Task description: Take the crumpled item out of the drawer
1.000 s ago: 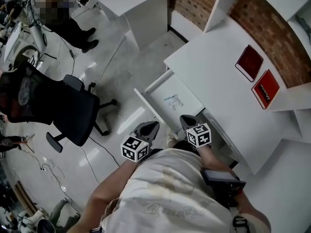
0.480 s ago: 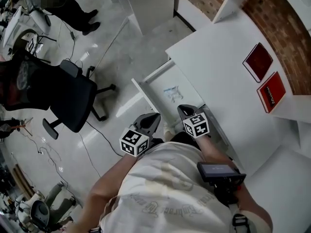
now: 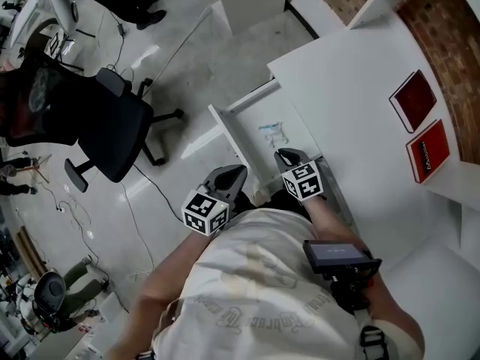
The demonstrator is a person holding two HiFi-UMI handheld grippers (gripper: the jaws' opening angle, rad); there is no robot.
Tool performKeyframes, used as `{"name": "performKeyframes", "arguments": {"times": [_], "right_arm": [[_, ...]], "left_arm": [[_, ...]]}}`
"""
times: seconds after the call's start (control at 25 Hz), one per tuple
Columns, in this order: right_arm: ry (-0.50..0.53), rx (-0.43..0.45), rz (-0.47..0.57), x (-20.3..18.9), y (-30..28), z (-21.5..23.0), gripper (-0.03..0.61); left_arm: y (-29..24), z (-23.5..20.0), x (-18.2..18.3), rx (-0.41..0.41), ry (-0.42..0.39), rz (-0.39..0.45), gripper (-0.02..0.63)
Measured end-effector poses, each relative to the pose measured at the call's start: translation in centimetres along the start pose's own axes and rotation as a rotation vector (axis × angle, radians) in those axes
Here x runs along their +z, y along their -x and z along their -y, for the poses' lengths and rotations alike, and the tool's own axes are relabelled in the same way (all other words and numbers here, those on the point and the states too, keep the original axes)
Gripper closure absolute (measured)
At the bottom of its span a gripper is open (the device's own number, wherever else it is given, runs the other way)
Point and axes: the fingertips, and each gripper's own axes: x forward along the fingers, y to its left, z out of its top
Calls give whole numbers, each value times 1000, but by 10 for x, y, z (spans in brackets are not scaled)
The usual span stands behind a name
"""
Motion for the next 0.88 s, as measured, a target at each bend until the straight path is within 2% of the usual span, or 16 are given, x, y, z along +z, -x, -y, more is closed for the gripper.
{"name": "performKeyframes", "arguments": {"times": [0.2, 0.76, 0.88], "right_arm": [[23, 18, -21, 0, -11, -1, 549], [79, 43, -89, -8, -37, -1, 541], [108, 55, -115, -13, -44, -3, 518]], "left_arm": [[2, -12, -1, 33, 22, 14, 594], [-3, -17, -14, 51, 69, 4, 594], [-1, -20, -18, 58, 86, -2, 594]]}}
